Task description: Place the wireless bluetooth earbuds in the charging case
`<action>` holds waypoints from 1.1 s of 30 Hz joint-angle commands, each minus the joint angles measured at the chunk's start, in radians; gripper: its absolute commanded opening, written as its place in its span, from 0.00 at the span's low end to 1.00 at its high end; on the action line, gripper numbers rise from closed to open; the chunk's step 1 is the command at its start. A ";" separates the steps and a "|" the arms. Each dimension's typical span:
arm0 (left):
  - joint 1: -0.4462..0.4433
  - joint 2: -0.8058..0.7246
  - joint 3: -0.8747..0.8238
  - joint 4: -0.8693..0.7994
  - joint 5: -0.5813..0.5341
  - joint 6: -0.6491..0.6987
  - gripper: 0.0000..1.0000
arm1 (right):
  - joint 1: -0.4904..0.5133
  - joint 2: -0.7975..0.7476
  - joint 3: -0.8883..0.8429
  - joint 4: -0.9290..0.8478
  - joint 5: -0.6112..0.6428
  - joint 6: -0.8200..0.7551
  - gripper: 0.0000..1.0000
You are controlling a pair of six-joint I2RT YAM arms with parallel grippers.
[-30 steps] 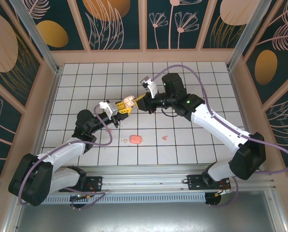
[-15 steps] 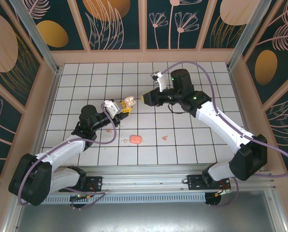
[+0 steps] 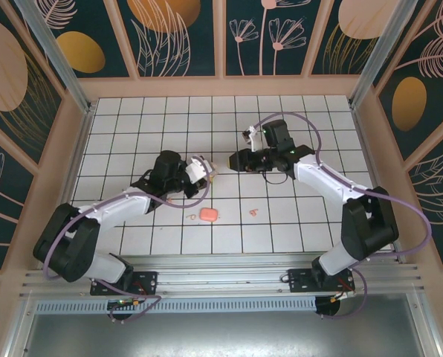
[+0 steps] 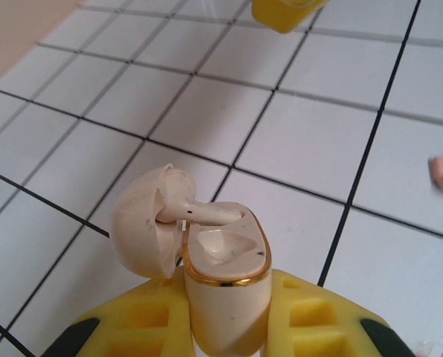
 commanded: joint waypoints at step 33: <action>-0.068 0.017 0.062 -0.001 0.070 0.031 0.03 | 0.034 0.154 -0.029 0.196 -0.072 -0.022 0.48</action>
